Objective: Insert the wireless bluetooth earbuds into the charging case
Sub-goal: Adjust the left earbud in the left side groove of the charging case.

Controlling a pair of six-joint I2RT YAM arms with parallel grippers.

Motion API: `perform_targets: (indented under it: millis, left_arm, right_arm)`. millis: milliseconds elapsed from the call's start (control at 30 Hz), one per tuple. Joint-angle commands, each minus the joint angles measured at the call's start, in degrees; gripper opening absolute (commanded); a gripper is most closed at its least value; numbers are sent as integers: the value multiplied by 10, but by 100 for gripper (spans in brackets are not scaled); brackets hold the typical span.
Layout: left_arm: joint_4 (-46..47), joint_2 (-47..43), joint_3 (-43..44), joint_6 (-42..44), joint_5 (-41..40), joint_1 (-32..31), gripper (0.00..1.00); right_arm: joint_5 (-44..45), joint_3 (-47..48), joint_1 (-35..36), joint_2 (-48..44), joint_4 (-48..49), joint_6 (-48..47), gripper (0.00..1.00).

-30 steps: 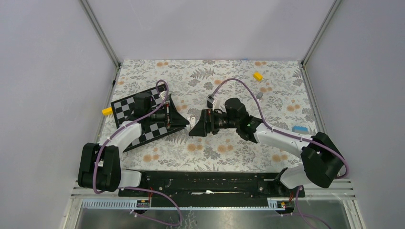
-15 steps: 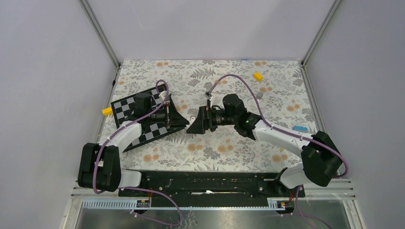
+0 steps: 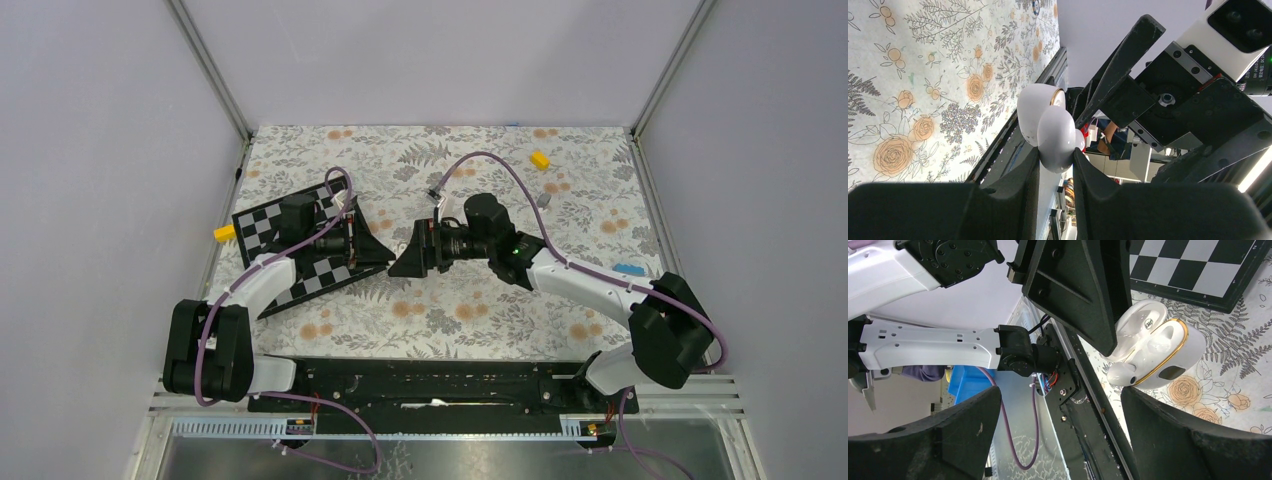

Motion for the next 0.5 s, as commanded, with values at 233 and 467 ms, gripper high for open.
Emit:
perform_targets:
  millis: [233,467]
  left_arm:
    - [7,4,29,11,-2,2,0]
    - [7,3,27,11,-3,3,0]
  right_arm:
    - [-17,-2,6,-22,-13,-20,95]
    - [-19,4,8,-29,-12,-25,95]
